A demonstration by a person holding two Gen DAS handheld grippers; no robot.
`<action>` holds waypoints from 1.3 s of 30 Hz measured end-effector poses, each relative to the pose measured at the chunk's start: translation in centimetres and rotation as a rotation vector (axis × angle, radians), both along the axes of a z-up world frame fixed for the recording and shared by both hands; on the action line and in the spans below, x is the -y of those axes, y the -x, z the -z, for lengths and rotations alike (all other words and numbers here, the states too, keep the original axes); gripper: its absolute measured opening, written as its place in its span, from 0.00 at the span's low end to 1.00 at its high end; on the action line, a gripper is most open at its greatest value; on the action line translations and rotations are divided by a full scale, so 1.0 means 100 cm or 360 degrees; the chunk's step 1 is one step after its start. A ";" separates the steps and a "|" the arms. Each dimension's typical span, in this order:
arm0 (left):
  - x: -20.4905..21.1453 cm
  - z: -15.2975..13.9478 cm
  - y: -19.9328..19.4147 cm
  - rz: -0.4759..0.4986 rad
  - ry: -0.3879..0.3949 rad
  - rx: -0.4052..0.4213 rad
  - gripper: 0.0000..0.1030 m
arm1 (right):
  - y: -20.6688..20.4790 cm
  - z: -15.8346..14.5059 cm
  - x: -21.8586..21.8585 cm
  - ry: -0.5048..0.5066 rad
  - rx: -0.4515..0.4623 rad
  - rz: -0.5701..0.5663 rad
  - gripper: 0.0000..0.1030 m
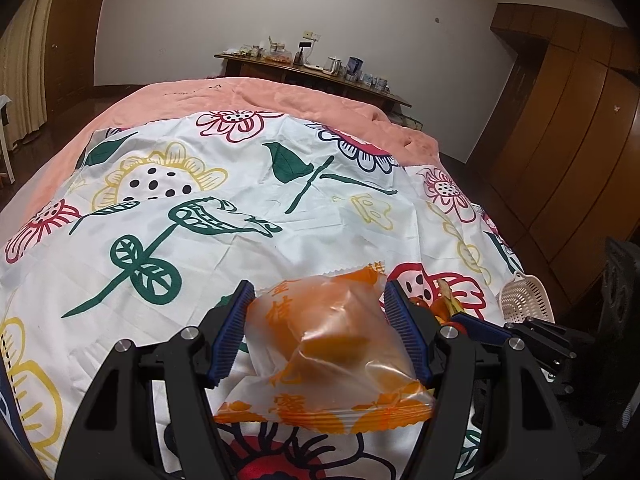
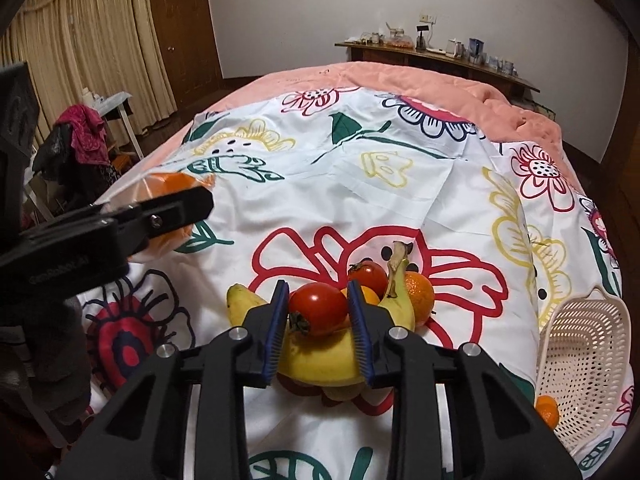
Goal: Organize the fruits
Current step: 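Grasp the red tomato with the right gripper while the left lifts the bag, then carry the tomato into the basket and open the right gripper while the left carries the bag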
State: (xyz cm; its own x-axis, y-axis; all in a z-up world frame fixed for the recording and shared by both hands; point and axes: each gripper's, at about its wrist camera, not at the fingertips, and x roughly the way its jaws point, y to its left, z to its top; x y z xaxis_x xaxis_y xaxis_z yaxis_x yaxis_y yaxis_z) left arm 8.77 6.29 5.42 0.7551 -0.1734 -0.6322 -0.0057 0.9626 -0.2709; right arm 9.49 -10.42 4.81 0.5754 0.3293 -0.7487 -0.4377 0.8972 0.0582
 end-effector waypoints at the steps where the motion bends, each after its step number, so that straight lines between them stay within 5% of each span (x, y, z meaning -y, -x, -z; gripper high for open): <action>1: 0.000 0.000 0.000 0.0003 -0.0001 0.0001 0.67 | 0.001 -0.002 0.001 -0.0006 0.0006 0.0003 0.29; 17: 0.023 -0.011 0.006 0.0077 -0.0050 0.0029 0.67 | 0.013 -0.032 0.071 -0.0168 0.0107 0.0248 0.29; 39: 0.072 -0.019 0.006 0.0215 -0.0137 0.0019 0.67 | 0.011 0.005 0.236 -0.0262 0.0005 0.0866 0.29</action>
